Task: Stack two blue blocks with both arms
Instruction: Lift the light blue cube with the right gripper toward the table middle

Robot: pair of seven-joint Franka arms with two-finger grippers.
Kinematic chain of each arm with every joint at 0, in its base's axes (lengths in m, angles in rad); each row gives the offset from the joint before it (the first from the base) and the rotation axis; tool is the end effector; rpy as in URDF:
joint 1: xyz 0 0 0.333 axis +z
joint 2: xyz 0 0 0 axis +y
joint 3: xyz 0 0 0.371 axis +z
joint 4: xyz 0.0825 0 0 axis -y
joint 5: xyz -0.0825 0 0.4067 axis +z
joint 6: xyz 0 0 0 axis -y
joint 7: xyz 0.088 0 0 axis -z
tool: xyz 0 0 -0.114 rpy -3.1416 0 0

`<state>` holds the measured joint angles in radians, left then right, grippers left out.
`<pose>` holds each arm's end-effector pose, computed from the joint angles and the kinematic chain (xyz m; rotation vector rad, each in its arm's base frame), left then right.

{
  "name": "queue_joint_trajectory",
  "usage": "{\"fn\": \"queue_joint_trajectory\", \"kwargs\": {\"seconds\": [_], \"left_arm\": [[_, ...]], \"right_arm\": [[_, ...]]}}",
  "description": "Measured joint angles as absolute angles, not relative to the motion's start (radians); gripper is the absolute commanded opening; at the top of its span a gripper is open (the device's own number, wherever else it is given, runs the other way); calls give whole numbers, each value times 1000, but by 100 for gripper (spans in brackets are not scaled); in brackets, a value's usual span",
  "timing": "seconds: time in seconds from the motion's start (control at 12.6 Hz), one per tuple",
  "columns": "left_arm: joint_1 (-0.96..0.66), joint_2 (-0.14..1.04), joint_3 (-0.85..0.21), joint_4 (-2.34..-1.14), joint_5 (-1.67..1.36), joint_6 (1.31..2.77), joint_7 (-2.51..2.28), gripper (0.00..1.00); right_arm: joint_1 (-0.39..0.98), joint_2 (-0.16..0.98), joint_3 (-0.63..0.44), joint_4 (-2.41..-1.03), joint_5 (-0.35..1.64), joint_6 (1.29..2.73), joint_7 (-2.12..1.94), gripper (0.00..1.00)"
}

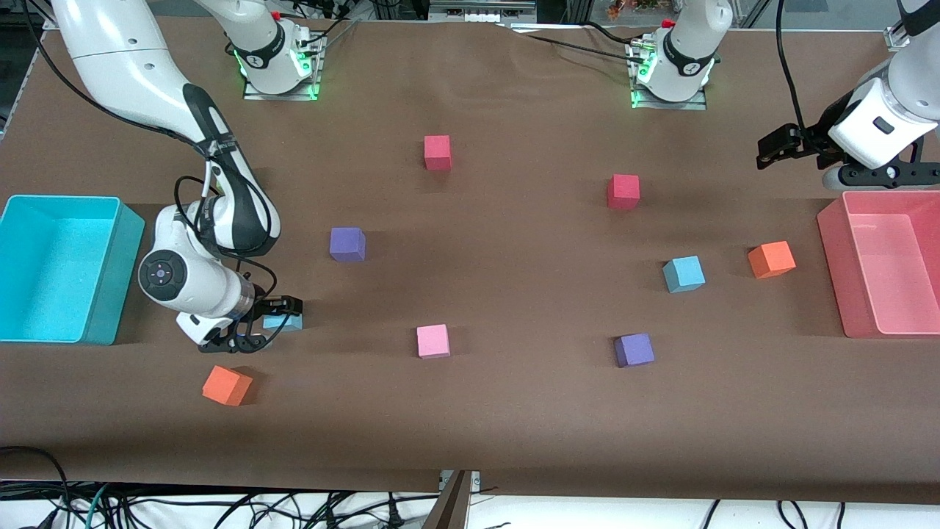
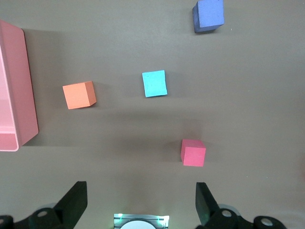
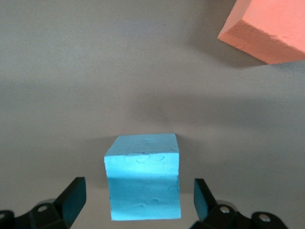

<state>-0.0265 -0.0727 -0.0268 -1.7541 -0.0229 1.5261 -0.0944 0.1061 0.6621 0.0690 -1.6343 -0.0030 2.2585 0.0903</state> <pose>0.5370 -0.0319 0.6199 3.1219 0.0657 -0.2447 0.7259 0.1210 0.2504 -3.1037 -0.1133 0.0643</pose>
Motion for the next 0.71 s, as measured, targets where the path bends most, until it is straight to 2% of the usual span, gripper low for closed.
{"fn": "queue_joint_trajectory", "kwargs": {"seconds": [0.08,0.16,0.24,0.32,0.48,0.71], "left_arm": [[-26,-73,-27,-1754,-23,1526,-94,100],[-26,-73,-27,-1754,-23,1526,-94,100],[-26,-73,-27,-1754,-23,1526,-94,100],[-26,-73,-27,-1754,-23,1526,-94,100],[-26,-72,-27,-1755,-23,1526,-94,100],[-26,-72,-27,-1755,-23,1526,-94,100]], "right_arm": [[106,671,69,-1635,-3,2271,90,98],[106,684,69,-1635,-3,2292,89,76],[106,700,68,-1635,-3,2321,89,39],[106,711,68,-1635,-4,2340,89,27],[106,718,68,-1635,-5,2345,86,22],[107,715,69,-1629,-5,2347,66,23]]}}
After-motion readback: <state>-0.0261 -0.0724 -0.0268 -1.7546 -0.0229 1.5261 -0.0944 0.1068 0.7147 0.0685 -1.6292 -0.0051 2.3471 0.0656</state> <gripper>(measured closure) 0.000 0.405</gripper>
